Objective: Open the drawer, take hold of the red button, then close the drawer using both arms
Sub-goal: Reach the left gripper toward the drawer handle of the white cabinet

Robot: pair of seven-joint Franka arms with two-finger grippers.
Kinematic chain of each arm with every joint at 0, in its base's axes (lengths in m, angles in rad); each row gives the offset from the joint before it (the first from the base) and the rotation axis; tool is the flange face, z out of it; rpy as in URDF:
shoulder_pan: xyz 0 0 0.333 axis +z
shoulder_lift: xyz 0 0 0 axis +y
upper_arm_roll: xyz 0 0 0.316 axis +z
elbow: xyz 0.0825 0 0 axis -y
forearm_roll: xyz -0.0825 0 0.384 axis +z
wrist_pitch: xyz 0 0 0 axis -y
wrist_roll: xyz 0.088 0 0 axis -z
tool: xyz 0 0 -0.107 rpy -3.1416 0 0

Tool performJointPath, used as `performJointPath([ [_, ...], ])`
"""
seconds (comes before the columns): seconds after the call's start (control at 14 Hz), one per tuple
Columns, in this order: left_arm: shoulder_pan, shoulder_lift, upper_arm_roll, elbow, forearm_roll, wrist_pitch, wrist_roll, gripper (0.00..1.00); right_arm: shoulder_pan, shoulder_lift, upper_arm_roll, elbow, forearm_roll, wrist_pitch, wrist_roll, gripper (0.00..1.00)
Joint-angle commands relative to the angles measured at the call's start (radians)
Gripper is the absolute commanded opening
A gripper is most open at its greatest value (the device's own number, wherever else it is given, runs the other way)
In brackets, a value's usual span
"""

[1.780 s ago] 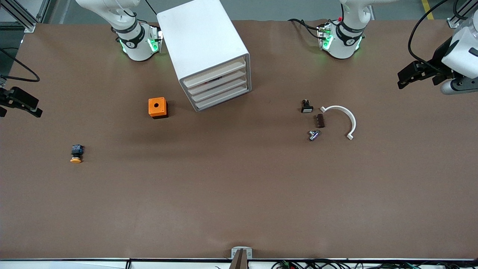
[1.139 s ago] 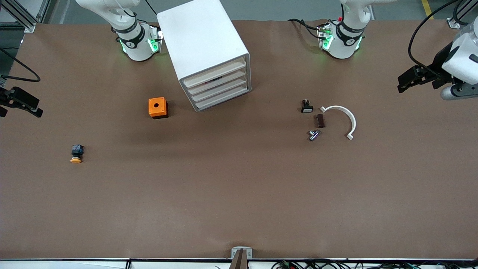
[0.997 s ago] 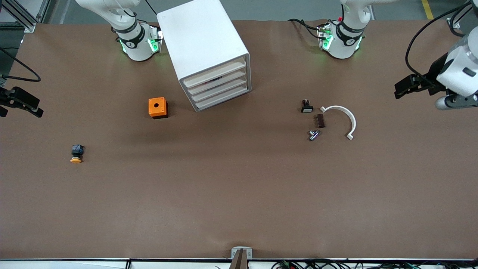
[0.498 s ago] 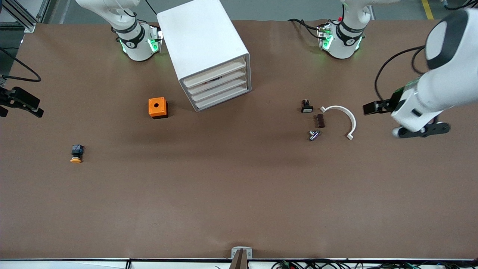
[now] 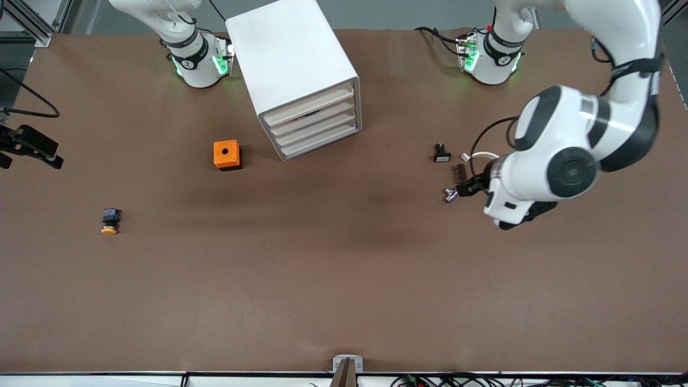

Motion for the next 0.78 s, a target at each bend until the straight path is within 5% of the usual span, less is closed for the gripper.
performJointPath([
  [0.0,-0.064,0.083,0.003,0.051,-0.041,0.041,-0.21,1.0,-0.003,0.013,0.002,0.026,0.011,-0.015,-0.008,1.0],
  [0.71,-0.166,0.23,0.005,0.05,-0.397,0.184,-0.769,1.0,0.0,0.013,0.002,0.026,0.013,-0.015,-0.008,1.0],
])
